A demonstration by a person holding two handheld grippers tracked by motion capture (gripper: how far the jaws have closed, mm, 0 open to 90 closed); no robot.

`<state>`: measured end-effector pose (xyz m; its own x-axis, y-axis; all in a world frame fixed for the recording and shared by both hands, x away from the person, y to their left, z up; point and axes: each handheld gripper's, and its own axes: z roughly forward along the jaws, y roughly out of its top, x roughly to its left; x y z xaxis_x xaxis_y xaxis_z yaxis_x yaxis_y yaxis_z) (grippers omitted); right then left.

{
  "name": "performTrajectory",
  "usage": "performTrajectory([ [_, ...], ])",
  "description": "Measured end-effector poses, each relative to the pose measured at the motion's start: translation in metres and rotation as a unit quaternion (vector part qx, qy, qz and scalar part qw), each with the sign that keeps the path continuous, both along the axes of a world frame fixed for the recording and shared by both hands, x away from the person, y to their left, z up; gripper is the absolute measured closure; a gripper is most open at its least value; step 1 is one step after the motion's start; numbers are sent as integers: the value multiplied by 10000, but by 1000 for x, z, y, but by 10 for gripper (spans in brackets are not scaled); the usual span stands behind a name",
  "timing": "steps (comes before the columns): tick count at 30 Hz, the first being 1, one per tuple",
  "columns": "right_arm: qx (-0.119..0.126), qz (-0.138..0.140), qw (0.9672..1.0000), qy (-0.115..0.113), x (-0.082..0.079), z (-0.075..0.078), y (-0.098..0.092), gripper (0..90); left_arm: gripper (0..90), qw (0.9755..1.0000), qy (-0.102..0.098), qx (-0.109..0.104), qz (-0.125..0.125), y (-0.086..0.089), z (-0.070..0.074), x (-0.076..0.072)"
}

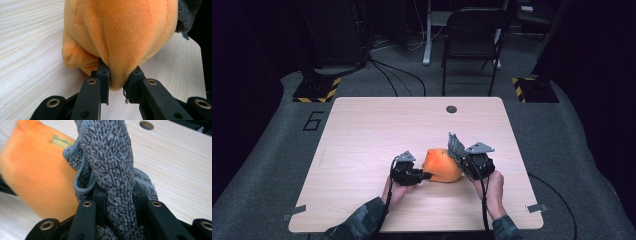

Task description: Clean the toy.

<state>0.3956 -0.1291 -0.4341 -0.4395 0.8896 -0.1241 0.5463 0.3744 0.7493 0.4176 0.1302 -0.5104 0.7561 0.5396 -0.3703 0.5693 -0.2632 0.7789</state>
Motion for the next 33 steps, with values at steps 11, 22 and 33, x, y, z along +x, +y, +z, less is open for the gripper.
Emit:
performTrajectory([
  [11,-171,-451,9966,666,21,-35,-24,716,766,10000,-54,29,13,-1,1,-1],
  [22,-363,-474,9922,1096,29,-48,-25,718,762,10000,-49,18,6,0,0,0],
  [33,383,-32,9992,-107,-9,30,-20,719,760,10000,-45,35,-13,0,1,0],
])
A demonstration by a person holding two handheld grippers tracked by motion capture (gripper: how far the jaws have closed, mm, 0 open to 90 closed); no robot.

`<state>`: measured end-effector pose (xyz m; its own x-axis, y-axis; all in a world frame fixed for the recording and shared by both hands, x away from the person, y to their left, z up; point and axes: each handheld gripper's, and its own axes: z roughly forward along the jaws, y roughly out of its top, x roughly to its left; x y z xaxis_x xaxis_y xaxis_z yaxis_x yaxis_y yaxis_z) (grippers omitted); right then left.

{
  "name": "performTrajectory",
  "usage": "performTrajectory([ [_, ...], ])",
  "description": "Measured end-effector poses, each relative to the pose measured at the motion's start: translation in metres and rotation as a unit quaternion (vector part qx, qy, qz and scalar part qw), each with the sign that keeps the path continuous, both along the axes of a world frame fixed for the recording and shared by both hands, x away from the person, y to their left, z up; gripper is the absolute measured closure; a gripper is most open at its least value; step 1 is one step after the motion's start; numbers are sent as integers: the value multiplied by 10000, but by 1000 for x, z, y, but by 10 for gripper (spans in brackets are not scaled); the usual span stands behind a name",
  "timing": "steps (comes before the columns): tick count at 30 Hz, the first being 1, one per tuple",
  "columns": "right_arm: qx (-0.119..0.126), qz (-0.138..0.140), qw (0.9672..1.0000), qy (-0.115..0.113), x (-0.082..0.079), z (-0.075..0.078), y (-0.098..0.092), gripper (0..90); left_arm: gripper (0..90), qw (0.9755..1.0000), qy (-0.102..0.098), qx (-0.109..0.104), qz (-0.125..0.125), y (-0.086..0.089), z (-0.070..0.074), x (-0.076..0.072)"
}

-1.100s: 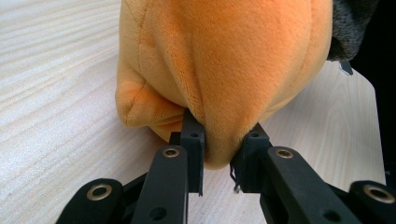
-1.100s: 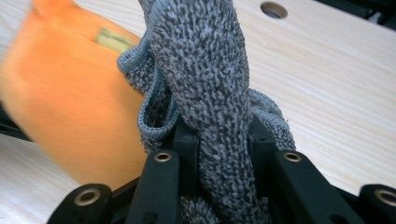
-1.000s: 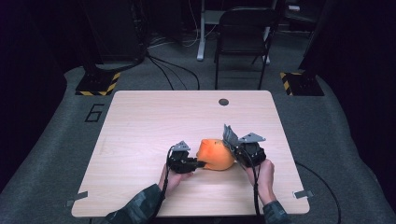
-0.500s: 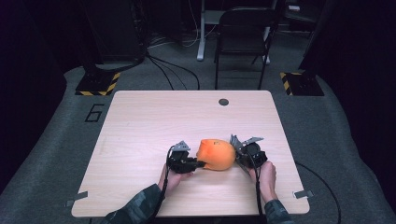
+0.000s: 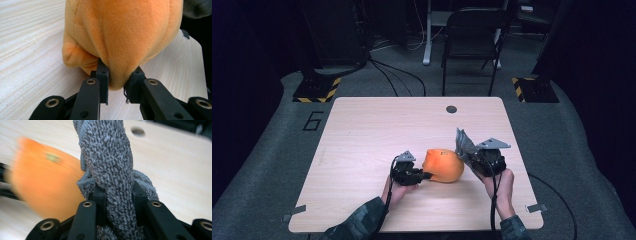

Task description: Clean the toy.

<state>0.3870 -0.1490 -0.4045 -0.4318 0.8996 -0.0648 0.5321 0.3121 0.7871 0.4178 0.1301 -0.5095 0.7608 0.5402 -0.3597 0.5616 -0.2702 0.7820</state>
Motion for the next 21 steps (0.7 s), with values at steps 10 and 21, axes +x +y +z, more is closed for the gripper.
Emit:
performTrajectory([
  [10,-508,355,9980,79,1,-24,40,735,741,9997,-205,160,-48,-1,-1,1],
  [21,-563,333,9978,141,5,-29,34,740,454,9930,-898,636,-427,1,3,2],
])
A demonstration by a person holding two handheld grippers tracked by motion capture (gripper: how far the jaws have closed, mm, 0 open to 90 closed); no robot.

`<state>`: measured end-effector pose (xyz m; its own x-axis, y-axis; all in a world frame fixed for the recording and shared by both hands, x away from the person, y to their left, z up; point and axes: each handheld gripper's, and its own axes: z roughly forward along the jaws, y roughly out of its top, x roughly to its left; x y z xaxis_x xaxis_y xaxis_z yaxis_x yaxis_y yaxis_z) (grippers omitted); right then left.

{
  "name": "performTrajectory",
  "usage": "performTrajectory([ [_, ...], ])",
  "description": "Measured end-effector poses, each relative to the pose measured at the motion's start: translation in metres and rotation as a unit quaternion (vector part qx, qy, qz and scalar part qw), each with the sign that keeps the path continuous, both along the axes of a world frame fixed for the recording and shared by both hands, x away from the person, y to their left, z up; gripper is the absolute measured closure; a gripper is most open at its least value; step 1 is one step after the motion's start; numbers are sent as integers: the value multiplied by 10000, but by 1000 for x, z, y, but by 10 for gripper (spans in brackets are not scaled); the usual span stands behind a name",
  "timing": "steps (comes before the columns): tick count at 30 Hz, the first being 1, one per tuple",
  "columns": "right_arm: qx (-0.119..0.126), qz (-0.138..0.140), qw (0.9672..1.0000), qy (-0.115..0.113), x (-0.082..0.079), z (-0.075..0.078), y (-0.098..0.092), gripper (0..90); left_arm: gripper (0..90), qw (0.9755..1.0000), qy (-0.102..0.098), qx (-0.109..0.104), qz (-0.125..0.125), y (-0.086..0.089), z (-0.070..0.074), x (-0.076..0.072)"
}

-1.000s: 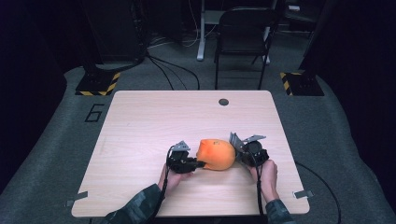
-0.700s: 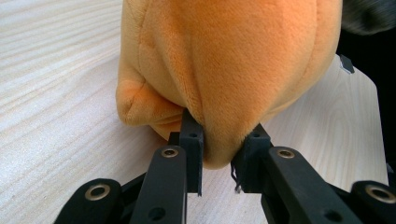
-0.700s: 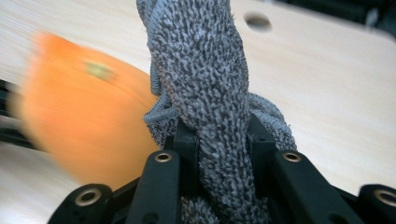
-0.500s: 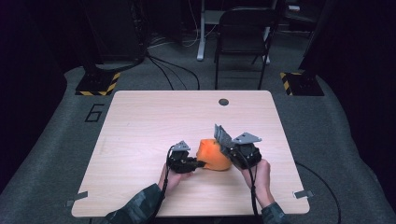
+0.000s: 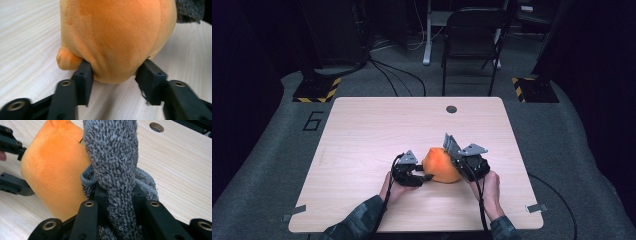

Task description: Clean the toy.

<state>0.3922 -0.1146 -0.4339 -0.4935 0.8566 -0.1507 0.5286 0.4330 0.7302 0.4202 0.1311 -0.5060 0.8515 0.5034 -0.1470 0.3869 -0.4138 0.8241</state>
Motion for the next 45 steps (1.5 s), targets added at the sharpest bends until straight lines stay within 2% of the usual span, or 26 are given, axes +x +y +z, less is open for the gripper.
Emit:
performTrajectory([
  [1,18,-30,10000,8,0,0,0,740,432,9999,-94,38,-76,1,0,0],
  [3,-2,-35,10000,-12,1,0,0,740,394,9988,-393,276,-139,3,0,0],
  [7,-20,-15,10000,8,1,0,1,740,298,9955,-818,407,-260,8,4,1],
  [8,-20,-15,10000,8,1,0,1,740,278,9955,-818,407,-260,8,4,1],
  [9,-11,-22,10000,-7,1,-1,1,740,278,9938,-947,522,-242,8,3,1],
  [10,-18,3,10000,-10,2,-1,0,740,227,9930,-993,595,-247,7,2,3],
  [13,-27,22,10000,-10,3,-1,0,740,161,9872,-1265,887,-388,3,-4,7],
  [15,-28,1,10000,-13,4,-1,0,740,148,9844,-1382,999,-437,1,-6,10],
  [19,-3,6,10000,31,5,-1,0,740,148,9823,-1466,1055,-506,-1,-9,12],
  [20,-5,16,10000,9,5,-2,0,740,151,9805,-1524,1116,-538,-3,-11,13],
  [21,-5,16,10000,9,5,-2,0,740,154,9805,-1524,1116,-538,-3,-11,13],
  [23,-13,-11,10000,5,6,-2,0,740,186,9797,-1528,1132,-637,-4,-13,13],
  [24,-17,-7,10000,9,6,-2,0,740,197,9777,-1581,1187,-705,-6,-14,14],
  [26,-6,4,10000,27,6,-2,1,740,244,9764,-1631,1211,-731,-9,-15,14],
  [27,-3,8,10000,34,6,-2,1,739,257,9764,-1631,1211,-731,-9,-15,14],
  [29,3,-1,10000,52,6,-3,1,740,349,9768,-1662,1170,-682,-10,-15,13],
  [30,-2,5,10000,20,6,-3,1,740,349,9767,-1656,1169,-702,-10,-14,13],
  [31,11,4,10000,25,6,-3,1,740,448,9760,-1681,1190,-712,-11,-14,12],
  [33,17,7,10000,24,6,-3,2,740,486,9760,-1677,1196,-704,-11,-14,12],
  [34,48,42,10000,29,5,-2,1,738,569,9754,-1702,1223,-683,-12,-14,11],
  [37,261,48,9996,-35,5,3,-6,734,642,9768,-1699,1135,-645,-11,-14,11],
  [39,344,49,9994,-70,5,7,-12,734,665,9765,-1708,1143,-641,-12,-14,11],
  [40,384,-84,9992,-120,4,11,-19,734,665,9759,-1732,1151,-657,-12,-14,10],
  [41,372,-349,9985,-182,2,17,-39,734,681,9761,-1734,1151,-618,-12,-14,10],
  [42,347,-474,9980,-235,2,18,-51,734,686,9755,-1770,1150,-622,-11,-15,10],
  [45,438,-895,9950,-62,2,9,-81,734,707,9751,-1839,1100,-576,-12,-15,8],
])
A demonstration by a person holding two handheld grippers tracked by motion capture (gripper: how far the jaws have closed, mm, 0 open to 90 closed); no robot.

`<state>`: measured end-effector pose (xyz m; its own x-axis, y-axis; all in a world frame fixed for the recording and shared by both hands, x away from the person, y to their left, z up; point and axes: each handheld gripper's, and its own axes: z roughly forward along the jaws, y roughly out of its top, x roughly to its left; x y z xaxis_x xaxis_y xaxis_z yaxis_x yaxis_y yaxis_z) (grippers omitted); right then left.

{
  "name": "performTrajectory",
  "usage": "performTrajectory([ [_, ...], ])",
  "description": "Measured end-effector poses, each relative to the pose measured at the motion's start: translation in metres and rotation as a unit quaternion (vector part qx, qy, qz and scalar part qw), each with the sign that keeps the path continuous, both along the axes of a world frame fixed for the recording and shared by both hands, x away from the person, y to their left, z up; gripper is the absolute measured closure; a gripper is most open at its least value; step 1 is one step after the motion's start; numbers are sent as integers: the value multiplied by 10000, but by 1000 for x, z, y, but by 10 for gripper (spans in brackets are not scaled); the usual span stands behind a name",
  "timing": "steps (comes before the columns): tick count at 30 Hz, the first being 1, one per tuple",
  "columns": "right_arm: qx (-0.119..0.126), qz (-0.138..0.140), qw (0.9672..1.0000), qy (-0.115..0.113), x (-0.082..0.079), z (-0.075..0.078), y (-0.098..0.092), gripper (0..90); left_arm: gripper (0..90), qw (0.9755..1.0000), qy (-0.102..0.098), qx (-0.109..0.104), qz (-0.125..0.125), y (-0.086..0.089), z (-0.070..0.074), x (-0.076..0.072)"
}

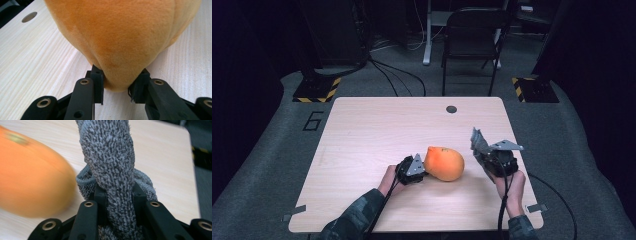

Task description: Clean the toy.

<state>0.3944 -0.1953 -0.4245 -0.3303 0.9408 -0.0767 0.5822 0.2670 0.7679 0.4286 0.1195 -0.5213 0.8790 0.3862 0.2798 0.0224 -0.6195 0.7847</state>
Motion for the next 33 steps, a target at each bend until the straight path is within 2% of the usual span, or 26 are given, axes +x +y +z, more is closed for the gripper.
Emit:
performTrajectory([
  [4,-11,-249,9991,354,8,-22,-14,732,735,9998,-140,-85,84,-1,1,-3],
  [6,9,-269,9989,390,9,-25,-15,731,742,9998,-156,-121,88,-2,2,-3],
  [7,-9,-276,9989,390,11,-26,-15,731,746,9996,-140,-226,106,-1,3,-4],
  [12,-42,-287,9990,338,10,-24,-16,731,750,9984,120,-537,160,4,10,-3],
  [15,-27,-295,9991,296,9,-22,-17,731,750,9957,353,-832,187,8,17,-5],
  [16,-27,-295,9991,296,9,-22,-17,731,750,9957,353,-832,187,8,17,-5],
  [17,-29,-291,9993,240,9,-20,-17,730,750,9930,527,-1041,203,12,26,-8],
  [18,-19,-294,9993,238,8,-20,-17,730,749,9914,634,-1119,232,13,30,-9],
  [19,5,-320,9992,219,8,-19,-16,731,749,9914,634,-1119,232,13,30,-9],
  [21,-10,-281,9995,153,7,-16,-15,731,749,9853,933,-1387,355,16,39,-13],
  [22,-10,-281,9995,153,7,-16,-15,731,748,9853,933,-1387,355,16,39,-13],
  [23,-38,-213,9997,82,6,-13,-13,731,747,9802,1178,-1532,436,18,43,-14],
  [24,3,-221,9997,77,5,-12,-12,730,747,9802,1178,-1532,436,18,43,-14],
  [25,-36,-186,9998,35,5,-11,-11,731,746,9755,1412,-1618,474,21,45,-14],
  [26,-36,-186,9998,35,5,-11,-11,731,746,9755,1412,-1618,474,21,45,-14],
  [27,-23,-151,9999,21,4,-9,-8,731,746,9725,1530,-1675,526,23,45,-14],
  [29,-27,-108,9999,18,4,-8,-6,731,746,9628,1873,-1823,693,25,43,-13],
  [33,-66,-37,10000,13,4,-8,-1,731,745,9504,2340,-1855,874,26,35,-10],
])
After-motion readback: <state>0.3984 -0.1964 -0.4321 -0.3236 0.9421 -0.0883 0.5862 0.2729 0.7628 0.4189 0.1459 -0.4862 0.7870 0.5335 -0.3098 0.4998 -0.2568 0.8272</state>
